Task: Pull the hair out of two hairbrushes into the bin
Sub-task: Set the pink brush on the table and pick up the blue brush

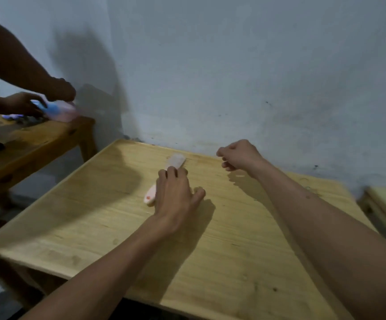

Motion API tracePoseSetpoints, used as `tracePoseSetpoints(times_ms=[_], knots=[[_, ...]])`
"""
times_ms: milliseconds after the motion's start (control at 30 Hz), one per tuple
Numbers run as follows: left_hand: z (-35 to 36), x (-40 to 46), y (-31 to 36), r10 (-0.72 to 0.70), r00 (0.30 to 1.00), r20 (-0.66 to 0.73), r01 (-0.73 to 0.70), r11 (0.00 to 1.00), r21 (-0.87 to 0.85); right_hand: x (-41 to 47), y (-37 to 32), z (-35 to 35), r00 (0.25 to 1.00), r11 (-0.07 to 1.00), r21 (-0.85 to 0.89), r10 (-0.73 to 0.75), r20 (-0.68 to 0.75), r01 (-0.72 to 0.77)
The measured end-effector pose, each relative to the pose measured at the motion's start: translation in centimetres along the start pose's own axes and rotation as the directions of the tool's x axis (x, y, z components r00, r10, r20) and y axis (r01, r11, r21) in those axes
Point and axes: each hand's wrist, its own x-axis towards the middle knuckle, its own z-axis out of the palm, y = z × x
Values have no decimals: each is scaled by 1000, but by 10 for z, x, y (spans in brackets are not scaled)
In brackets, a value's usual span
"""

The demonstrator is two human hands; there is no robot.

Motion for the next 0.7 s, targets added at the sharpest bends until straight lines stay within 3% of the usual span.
tracePoseSetpoints(times_ms=[100,233,400,533,700], knots=[[16,-19,54,77,984,161,-61,993,-100,-16,17,-55,1000,989,-149,-24,-8,23],[43,-51,127,144,910,390,-103,987,-125,-37,50,-116,999,923,-383,18,-50,-36],[76,-81,193,204,879,430,-190,979,-77,-58,105,-142,980,835,-514,170,-104,-199],[100,-85,226,210,894,397,-188,978,-94,-72,134,-132,960,865,-420,267,-80,-276],[96,-81,232,142,883,447,-80,985,-155,-69,142,-128,955,903,-311,268,-129,-296]])
